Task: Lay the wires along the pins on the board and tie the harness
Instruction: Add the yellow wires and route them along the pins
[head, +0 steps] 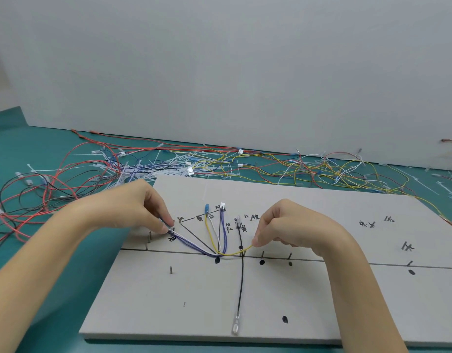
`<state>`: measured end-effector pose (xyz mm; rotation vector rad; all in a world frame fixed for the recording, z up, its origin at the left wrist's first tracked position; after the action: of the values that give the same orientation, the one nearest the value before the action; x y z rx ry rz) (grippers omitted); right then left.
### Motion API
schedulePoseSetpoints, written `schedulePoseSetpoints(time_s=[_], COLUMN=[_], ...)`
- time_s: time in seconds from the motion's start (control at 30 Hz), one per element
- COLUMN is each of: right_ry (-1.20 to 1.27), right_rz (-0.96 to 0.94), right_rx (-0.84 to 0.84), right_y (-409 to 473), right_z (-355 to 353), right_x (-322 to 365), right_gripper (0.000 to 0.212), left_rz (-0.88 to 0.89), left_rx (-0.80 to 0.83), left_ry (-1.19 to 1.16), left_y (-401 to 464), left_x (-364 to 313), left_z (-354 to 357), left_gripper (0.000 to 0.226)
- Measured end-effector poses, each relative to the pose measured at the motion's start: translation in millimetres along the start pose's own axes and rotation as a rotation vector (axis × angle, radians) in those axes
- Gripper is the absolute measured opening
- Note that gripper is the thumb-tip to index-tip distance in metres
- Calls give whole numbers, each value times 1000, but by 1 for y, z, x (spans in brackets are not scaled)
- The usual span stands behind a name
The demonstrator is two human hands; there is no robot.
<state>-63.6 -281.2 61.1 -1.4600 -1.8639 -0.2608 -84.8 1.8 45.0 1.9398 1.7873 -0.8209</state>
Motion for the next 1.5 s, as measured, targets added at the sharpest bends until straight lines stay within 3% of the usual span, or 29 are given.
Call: schedulePoseSetpoints(time_s=[0.23, 0.5, 0.63, 0.9, 1.07, 1.17, 1.33, 1.5], right_ry=[-1, -13, -14, -21, -10, -14, -7, -14], right_rz=[5, 12, 20, 17, 9, 8, 12, 22], right_rx=[-1, 0, 5, 10, 22, 22, 34, 29], right_y=[0, -2, -2, -2, -3, -3, -2, -2], right_z=[0, 0, 0, 0, 0, 0, 1, 0], right_x=[0, 1, 1, 0, 1, 0, -1, -1], right_gripper=[12, 15, 18, 14, 14, 15, 13, 18], left_rz=[41, 53, 147, 249, 312, 267, 122, -12], left_rx=[14, 50, 80, 279, 220, 186, 64, 80], left_ry=[66, 88, 43, -75, -209, -333, -264, -208], left_y=[0, -6, -8, -15, -19, -19, -14, -10], left_x=[-4, -9, -18, -38, -53, -54, -34, -13], left_z=[3, -1, 4, 24, 34, 27, 7, 0], left_gripper=[15, 38, 27, 33, 27, 17, 21, 29])
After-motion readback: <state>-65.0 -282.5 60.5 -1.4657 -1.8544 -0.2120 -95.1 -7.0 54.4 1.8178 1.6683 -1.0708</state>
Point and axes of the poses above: each hand's wrist, its own y-axis towards the middle knuckle, its own z-axis out of the palm, x = y × z, the point moved 3 cm from there along y, towards the middle knuckle, and after that the axes turned 5 degrees about -x, right-handed, at the moved point
